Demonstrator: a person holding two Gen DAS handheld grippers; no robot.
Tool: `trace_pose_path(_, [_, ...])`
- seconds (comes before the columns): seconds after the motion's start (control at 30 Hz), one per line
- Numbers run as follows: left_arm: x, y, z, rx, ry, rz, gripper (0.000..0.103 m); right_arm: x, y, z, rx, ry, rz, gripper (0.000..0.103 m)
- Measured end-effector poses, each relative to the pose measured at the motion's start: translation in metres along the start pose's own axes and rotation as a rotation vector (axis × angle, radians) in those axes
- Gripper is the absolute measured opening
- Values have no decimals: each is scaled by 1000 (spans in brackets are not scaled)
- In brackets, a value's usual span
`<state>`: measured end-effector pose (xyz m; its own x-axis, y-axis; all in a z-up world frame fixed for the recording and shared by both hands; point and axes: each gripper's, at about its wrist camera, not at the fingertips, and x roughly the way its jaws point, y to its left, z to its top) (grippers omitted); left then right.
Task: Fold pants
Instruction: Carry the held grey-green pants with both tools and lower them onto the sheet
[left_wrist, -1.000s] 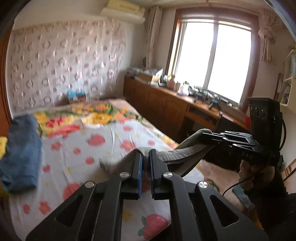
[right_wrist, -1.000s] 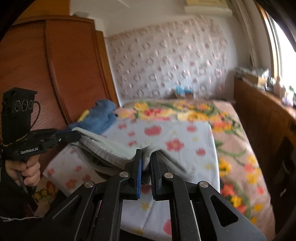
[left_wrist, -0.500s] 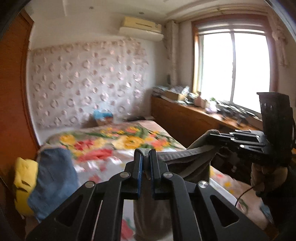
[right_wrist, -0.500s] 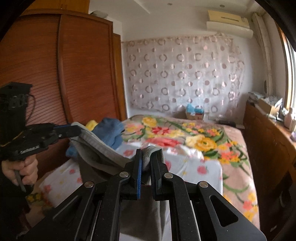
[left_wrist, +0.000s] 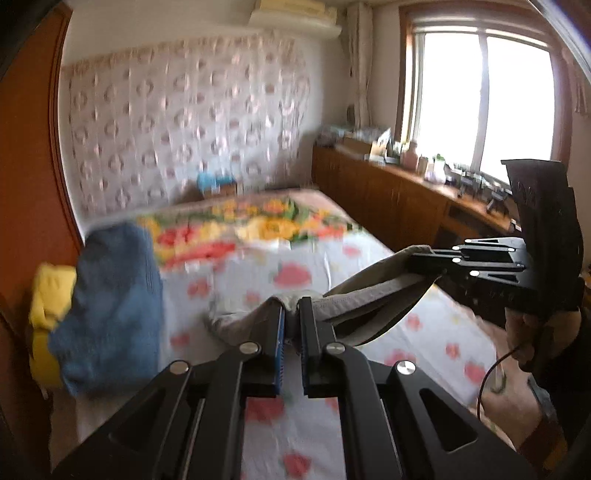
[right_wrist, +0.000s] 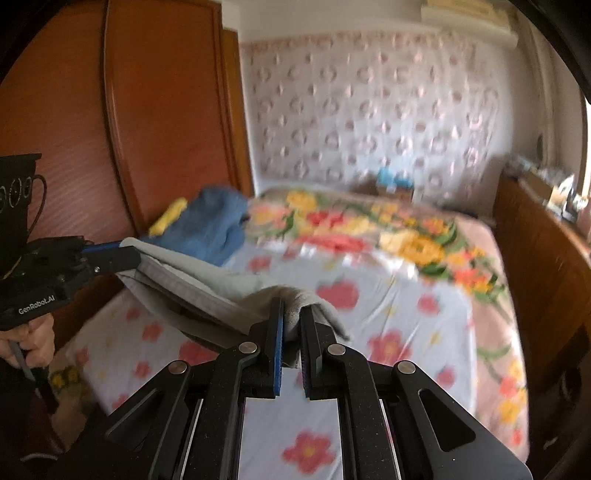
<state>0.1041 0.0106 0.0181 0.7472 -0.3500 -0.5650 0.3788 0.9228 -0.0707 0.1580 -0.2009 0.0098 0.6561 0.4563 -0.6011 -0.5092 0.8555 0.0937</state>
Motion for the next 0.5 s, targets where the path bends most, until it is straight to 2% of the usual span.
trace_pose_path(0.1, [-3, -8, -31, -20, 52, -13, 4, 3, 12, -33, 12, 44, 31, 5])
trace_pose_path(0.23, [-10, -20, -53, -25, 75, -18, 4, 0, 21, -59, 20, 71, 45, 5])
trace_pose_path(0.5, [-18, -24, -82, -64, 106, -42, 4, -12, 30, -84, 57, 81, 68, 5])
